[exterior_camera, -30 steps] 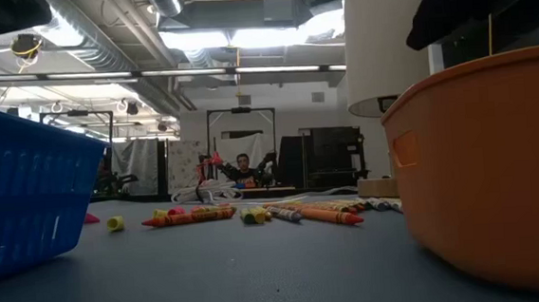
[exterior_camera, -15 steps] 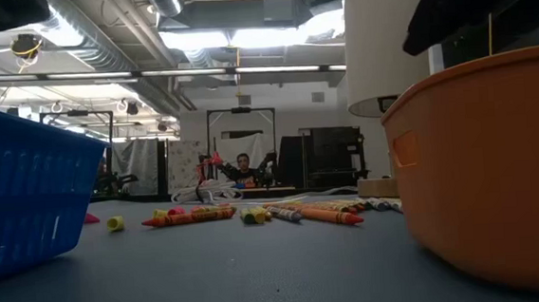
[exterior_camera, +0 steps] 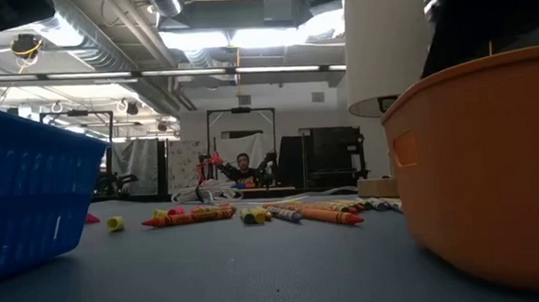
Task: Sort crayons
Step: Put the gray crayon into the blue bin, then put the orange crayon into the green bin
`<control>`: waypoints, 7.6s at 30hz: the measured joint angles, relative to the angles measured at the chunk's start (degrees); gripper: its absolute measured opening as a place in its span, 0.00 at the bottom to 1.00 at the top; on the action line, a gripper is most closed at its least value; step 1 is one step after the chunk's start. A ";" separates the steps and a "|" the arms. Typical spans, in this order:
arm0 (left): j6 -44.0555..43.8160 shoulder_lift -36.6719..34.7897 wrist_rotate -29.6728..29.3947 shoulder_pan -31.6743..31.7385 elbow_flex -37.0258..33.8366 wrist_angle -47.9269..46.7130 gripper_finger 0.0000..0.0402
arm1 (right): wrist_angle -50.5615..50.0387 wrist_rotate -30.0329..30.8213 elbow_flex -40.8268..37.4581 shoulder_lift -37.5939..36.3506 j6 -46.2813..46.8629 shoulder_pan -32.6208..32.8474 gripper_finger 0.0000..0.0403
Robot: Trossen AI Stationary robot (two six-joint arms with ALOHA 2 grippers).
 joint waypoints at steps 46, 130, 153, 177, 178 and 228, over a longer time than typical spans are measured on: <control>0.46 0.00 -3.96 0.04 0.00 -0.04 0.24 | 13.37 -9.67 -18.44 -0.02 -1.56 -12.65 0.31; 5.05 -18.33 -9.04 0.31 -0.02 -7.12 0.24 | 75.42 -28.31 6.65 24.01 -27.86 -12.59 0.04; 8.04 -25.46 -10.82 0.66 -0.02 -6.99 0.24 | 73.55 -45.15 22.38 36.96 -25.99 -15.20 0.11; 7.96 -25.42 -10.73 0.66 -0.02 -6.82 0.24 | 46.78 -47.83 22.32 23.66 -32.16 -18.68 0.25; 7.96 -25.42 -10.72 0.66 -0.02 -6.73 0.24 | 43.26 -46.62 22.32 21.86 -33.35 -18.71 0.25; 2.96 10.67 -3.30 22.70 -0.02 1.71 0.24 | -16.41 -3.13 -4.10 -5.84 -11.62 -1.23 0.25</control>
